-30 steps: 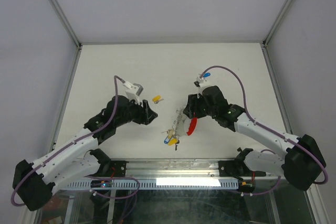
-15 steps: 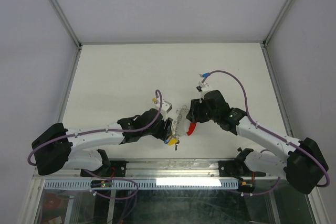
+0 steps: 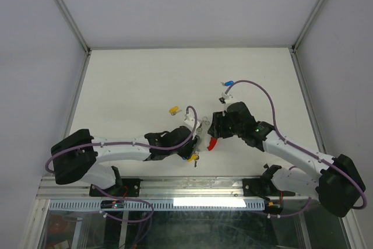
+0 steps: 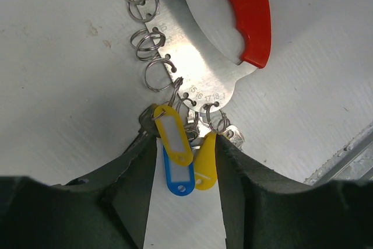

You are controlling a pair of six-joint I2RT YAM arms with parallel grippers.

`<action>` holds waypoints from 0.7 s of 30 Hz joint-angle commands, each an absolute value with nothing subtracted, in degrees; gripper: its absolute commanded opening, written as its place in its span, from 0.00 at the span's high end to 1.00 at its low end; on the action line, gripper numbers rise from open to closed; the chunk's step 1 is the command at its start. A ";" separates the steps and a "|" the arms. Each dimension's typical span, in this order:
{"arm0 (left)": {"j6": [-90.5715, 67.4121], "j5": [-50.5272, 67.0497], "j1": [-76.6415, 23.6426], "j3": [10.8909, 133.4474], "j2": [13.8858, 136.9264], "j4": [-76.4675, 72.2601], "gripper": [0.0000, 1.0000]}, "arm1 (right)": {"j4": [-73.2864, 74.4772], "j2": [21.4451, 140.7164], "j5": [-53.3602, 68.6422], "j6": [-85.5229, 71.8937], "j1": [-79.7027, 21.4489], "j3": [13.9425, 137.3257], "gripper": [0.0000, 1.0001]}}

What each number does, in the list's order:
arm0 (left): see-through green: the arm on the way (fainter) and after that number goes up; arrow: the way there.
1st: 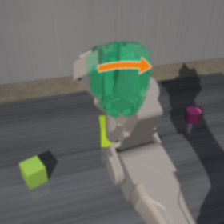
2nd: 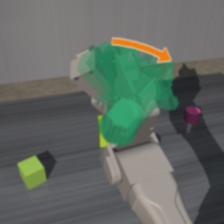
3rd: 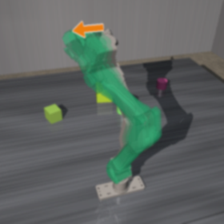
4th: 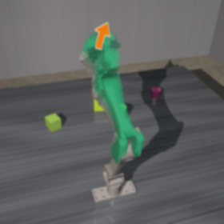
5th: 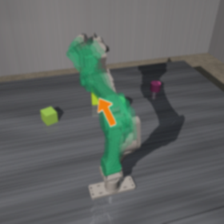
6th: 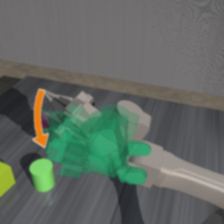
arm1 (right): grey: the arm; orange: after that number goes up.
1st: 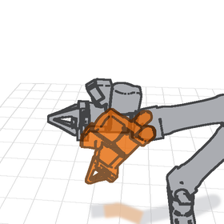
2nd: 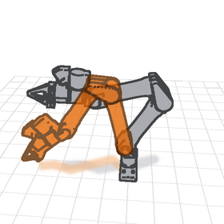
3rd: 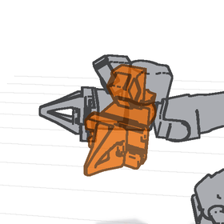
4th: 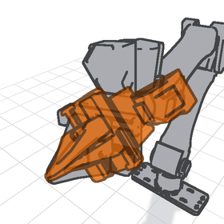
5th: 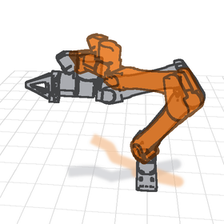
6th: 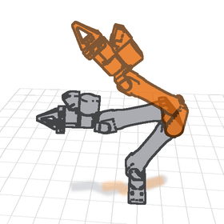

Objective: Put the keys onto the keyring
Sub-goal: Pick up the key from the center of the board.

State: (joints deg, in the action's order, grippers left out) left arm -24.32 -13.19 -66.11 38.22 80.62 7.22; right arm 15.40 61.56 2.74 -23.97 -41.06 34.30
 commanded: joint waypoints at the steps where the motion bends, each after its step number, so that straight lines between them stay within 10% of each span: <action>1: -22.44 -16.52 -67.12 41.01 82.04 6.05 0.57 | 13.93 59.77 2.48 -24.60 -40.85 34.64 0.48; 8: -21.76 -17.39 -67.65 41.97 85.17 6.21 0.61 | 13.96 59.77 2.81 -24.71 -40.81 34.55 0.48; 21: -20.24 -19.72 -67.76 42.34 83.98 8.22 1.00 | 14.06 59.54 2.89 -24.79 -40.83 34.85 0.48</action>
State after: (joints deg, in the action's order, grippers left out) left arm -21.41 -17.98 -67.20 40.51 85.34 8.69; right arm 15.40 61.43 2.83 -24.16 -41.06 34.26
